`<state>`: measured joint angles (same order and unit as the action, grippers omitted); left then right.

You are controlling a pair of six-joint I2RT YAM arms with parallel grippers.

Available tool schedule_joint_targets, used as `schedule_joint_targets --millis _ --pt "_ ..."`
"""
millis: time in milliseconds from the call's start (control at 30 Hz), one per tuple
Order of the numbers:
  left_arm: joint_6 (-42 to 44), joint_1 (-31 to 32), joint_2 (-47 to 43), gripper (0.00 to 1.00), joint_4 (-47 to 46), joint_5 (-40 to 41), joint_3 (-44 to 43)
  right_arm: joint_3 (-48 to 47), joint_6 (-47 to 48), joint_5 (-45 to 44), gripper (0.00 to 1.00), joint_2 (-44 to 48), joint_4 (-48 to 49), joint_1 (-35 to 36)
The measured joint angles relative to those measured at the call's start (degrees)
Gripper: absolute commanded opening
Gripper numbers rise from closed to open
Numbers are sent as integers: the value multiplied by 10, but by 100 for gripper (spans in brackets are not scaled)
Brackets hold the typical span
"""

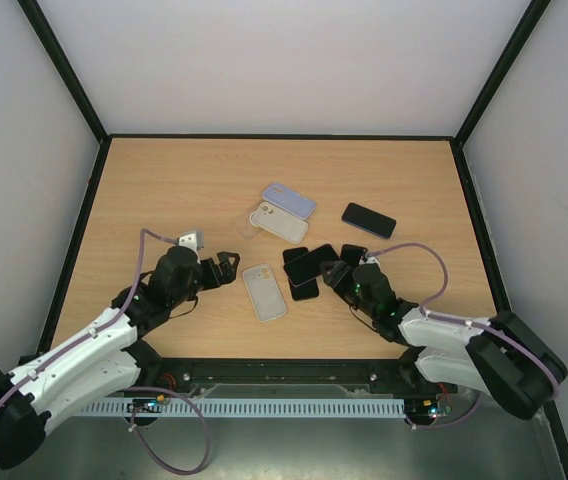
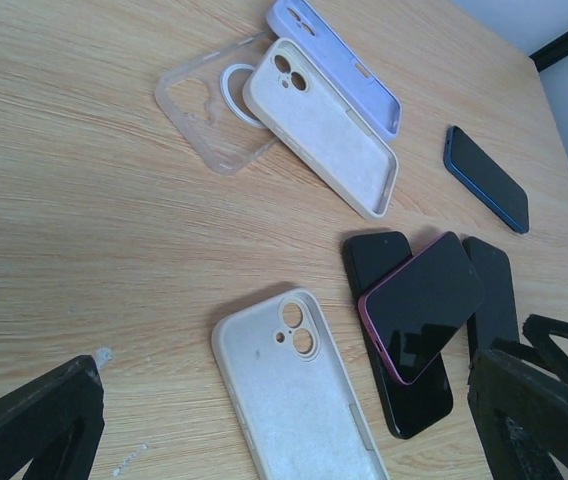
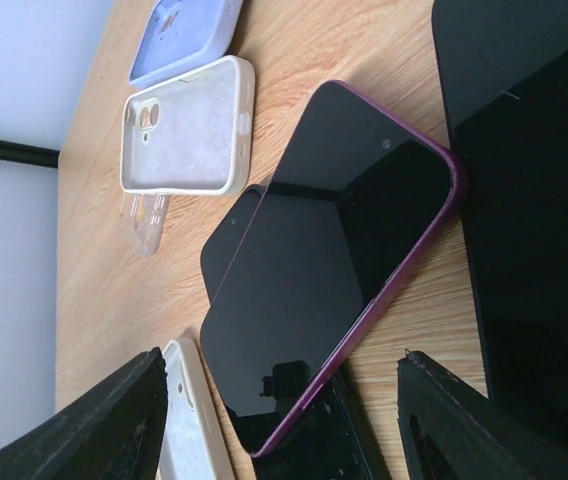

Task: Put the phone into the phone case

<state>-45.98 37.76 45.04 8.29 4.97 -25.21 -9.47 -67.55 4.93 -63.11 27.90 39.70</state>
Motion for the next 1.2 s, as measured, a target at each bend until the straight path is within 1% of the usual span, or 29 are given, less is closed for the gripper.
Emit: schedule_joint_targets --millis 267,633,733,800,1000,1133,1200 --pt "7 -28 14 100 -27 -46 7 2 -49 1 57 -106 114 0" --pt "8 -37 24 100 -41 -68 12 6 -110 7 49 -229 251 0" --pt "8 -37 28 100 -44 -73 12 6 -123 7 44 -266 297 0" --pt "8 -37 29 100 -46 -78 12 6 -132 7 38 -294 334 -1" --pt "7 -37 26 100 -46 -80 12 8 -156 19 16 -382 454 -10" --pt "7 -37 18 100 -46 -81 12 14 -167 33 2 -418 527 -16" --pt "7 -37 14 100 -45 -82 12 19 -172 41 2 -425 549 -19"
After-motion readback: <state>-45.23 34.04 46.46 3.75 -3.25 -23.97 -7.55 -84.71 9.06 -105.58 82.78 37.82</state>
